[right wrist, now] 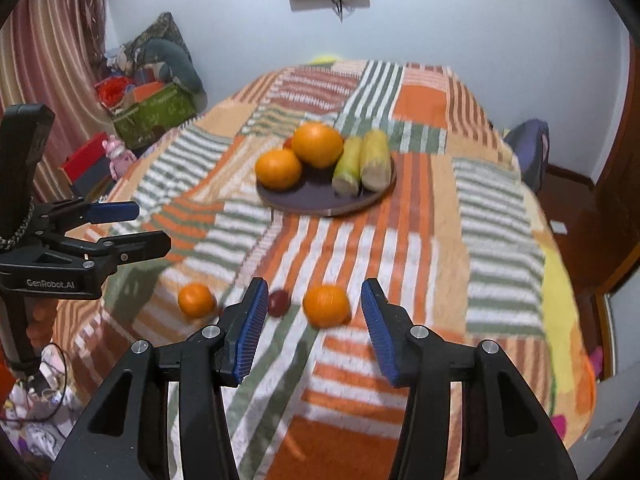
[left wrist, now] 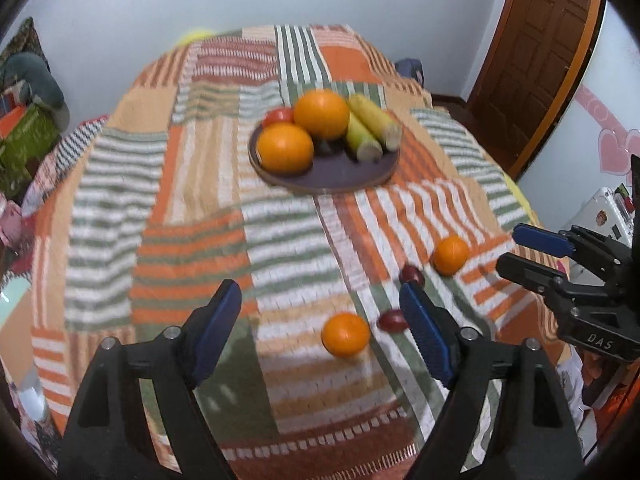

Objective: Organize fruits
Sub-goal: 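Grasp a small orange with the left tool while the right tool grasps another, then place both small oranges on the plate and open both tools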

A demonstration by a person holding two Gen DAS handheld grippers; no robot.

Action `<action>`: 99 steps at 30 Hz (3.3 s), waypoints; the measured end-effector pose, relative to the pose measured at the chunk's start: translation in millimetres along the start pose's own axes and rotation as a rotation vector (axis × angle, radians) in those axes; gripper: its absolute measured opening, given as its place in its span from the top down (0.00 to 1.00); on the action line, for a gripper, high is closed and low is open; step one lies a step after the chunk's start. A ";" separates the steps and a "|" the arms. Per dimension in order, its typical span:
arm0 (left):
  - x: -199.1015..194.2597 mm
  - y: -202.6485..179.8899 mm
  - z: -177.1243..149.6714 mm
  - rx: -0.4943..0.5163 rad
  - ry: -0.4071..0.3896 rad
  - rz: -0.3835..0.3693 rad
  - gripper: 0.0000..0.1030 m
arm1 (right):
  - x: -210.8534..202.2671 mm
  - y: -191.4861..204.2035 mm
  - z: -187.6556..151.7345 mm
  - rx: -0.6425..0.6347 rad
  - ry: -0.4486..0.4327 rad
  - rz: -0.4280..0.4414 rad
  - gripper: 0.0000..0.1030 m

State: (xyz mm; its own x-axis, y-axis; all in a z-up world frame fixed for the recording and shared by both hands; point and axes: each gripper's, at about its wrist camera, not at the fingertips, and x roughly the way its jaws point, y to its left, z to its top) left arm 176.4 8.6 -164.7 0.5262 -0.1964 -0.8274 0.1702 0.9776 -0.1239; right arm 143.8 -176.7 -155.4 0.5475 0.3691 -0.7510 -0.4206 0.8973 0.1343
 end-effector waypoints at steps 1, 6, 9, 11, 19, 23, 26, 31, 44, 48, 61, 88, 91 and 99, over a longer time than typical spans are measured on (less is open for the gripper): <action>5.7 -0.5 -5.1 -0.004 0.018 -0.009 0.27 | 3.1 0.7 -3.7 0.003 0.011 0.004 0.56; 24.6 -2.1 -20.8 -0.014 0.074 -0.045 0.33 | 20.2 1.1 -17.3 -0.002 0.053 0.001 0.56; 36.2 -3.4 -27.3 -0.011 0.110 -0.062 0.41 | 30.4 -3.1 -17.1 0.008 0.068 -0.001 0.56; 42.5 -4.4 -30.2 -0.005 0.127 -0.067 0.45 | 36.6 -5.7 -17.1 0.016 0.079 -0.001 0.56; 47.0 -3.9 -30.8 -0.016 0.111 -0.092 0.66 | 56.4 -12.8 -15.9 0.037 0.115 0.008 0.56; 45.6 -3.0 -29.6 -0.021 0.104 -0.094 0.66 | 56.6 -14.1 -15.1 0.045 0.108 0.026 0.66; 44.5 -1.1 -28.4 -0.030 0.103 -0.096 0.66 | 54.0 -13.8 -15.2 0.047 0.102 0.034 0.66; 35.2 5.2 -16.8 -0.045 0.069 -0.093 0.66 | 46.5 -15.9 -8.4 0.051 0.075 0.028 0.66; 18.9 8.3 35.9 -0.026 -0.053 -0.056 0.66 | 34.8 -16.3 37.4 0.024 -0.022 0.019 0.66; 15.8 9.0 51.2 -0.014 -0.089 -0.049 0.66 | 40.5 -16.6 50.4 0.017 -0.036 0.024 0.66; 47.5 18.5 91.1 -0.019 -0.104 -0.054 0.66 | 78.7 -6.9 81.7 -0.034 -0.025 0.050 0.66; 115.3 21.5 100.5 -0.058 0.000 -0.064 0.66 | 130.4 -20.7 76.2 -0.022 0.088 0.082 0.65; 115.4 20.8 100.7 -0.056 0.005 -0.062 0.64 | 131.1 -21.0 76.9 -0.022 0.091 0.076 0.65; 105.2 27.2 96.3 -0.078 0.002 -0.063 0.62 | 121.2 -21.9 77.3 -0.016 0.079 0.062 0.57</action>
State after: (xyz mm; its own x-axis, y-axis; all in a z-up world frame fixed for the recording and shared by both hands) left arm 316.6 7.2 -202.3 0.5144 -0.2579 -0.8178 0.1373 0.9662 -0.2183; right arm 275.3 -132.9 -199.4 0.4614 0.4034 -0.7901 -0.4640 0.8689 0.1726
